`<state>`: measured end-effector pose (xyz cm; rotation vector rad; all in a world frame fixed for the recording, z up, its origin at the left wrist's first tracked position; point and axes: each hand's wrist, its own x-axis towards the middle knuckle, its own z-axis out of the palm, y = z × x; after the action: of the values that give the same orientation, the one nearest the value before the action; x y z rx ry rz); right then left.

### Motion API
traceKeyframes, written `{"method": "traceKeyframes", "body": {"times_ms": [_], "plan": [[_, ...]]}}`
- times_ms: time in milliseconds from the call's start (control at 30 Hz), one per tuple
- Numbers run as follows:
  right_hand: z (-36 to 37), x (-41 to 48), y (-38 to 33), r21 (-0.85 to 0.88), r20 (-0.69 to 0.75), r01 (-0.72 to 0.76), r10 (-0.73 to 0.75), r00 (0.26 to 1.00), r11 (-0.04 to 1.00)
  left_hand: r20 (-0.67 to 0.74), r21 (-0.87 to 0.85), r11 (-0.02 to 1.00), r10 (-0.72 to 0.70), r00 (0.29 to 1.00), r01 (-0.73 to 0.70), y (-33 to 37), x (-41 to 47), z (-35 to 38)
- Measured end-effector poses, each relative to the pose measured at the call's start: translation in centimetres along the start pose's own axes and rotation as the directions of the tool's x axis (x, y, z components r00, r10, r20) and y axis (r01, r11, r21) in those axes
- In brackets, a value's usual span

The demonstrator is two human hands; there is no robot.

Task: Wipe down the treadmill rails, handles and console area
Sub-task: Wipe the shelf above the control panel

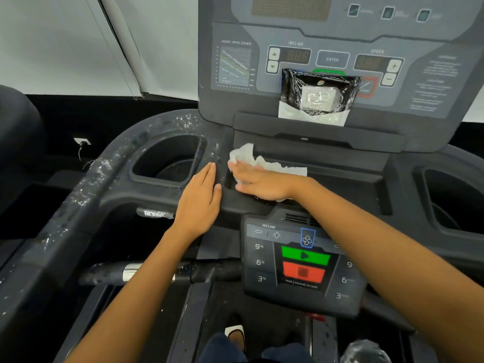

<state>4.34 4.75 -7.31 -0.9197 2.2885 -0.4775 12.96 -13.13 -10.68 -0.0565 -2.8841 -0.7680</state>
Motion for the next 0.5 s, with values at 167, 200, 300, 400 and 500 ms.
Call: {"method": "traceKeyframes", "body": {"times_ms": [167, 200, 300, 400, 500], "plan": [[0.8, 2.0, -3.0, 0.043, -0.092, -0.043, 0.047, 0.995, 0.998, -0.011, -0.130, 0.991, -0.029, 1.000, 0.028, 0.0, 0.0, 0.0], [1.3, 1.6, -3.0, 0.134, -0.077, -0.022, 0.033, 0.996, 0.991, -0.014, -0.183, 0.982, -0.048, 0.999, 0.045, 0.1, 0.0, -0.1], [1.5, -1.2, -2.0, 0.396, -0.008, -0.020, 0.025, 1.000, 0.918, -0.011, -0.245, 0.966, -0.086, 0.996, 0.081, 0.3, 0.0, -0.2], [0.4, -4.4, -0.2, 0.536, 0.134, -0.065, -0.008, 0.991, 0.842, 0.000, -0.159, 0.985, -0.064, 0.998, 0.063, 1.1, 0.3, 0.2], [-0.4, -8.3, 2.9, 0.627, 0.115, -0.094, 0.028, 0.993, 0.773, -0.007, 0.027, 0.998, 0.057, 0.998, -0.056, 2.2, 1.0, 0.8]]}}
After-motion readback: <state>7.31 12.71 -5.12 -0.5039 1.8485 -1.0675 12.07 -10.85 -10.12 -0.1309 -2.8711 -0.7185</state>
